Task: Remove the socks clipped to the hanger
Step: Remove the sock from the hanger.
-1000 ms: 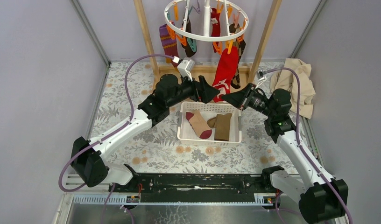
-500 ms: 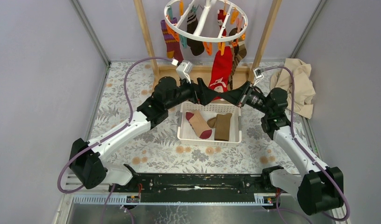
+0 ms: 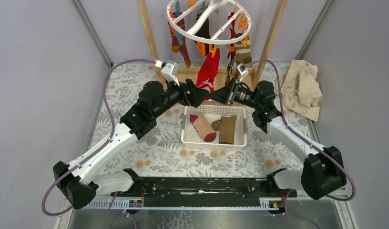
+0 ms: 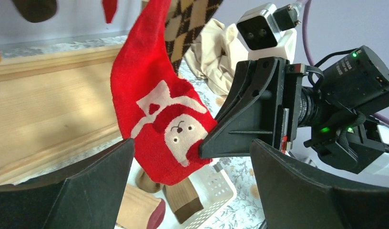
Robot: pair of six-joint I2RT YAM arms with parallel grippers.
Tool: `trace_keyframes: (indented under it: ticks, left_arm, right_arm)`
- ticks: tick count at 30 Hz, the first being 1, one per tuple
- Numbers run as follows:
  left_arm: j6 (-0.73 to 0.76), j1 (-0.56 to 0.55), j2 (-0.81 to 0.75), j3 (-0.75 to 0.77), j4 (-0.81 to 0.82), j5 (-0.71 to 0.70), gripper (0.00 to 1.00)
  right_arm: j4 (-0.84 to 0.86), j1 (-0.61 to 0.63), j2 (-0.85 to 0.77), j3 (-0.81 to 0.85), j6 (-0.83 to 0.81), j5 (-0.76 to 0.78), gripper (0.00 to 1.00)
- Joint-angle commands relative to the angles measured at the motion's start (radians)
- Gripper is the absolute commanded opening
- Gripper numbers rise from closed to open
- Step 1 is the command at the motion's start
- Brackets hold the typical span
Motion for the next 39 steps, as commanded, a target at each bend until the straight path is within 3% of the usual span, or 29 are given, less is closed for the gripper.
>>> trace_keyframes:
  ticks: [1,13,27,39]
  left_arm:
    - [0.039,0.029,-0.065,0.012,-0.083,-0.084,0.99]
    - [0.067,0.083,-0.12,0.029,-0.167,-0.111,0.99]
    - [0.062,0.086,0.061,0.237,-0.116,-0.026,0.99]
    - [0.028,0.085,0.24,0.412,-0.029,0.042,0.99]
  right_arm:
    - [0.025,0.066,0.055,0.116,-0.048,0.039,0.07]
    - [-0.161,0.183,0.247,0.353,-0.133,0.078,0.04]
    - [-0.412,0.181,0.062,0.274,-0.295,0.201,0.03]
    - [-0.428,0.122,-0.013,0.236,-0.28,0.142,0.02]
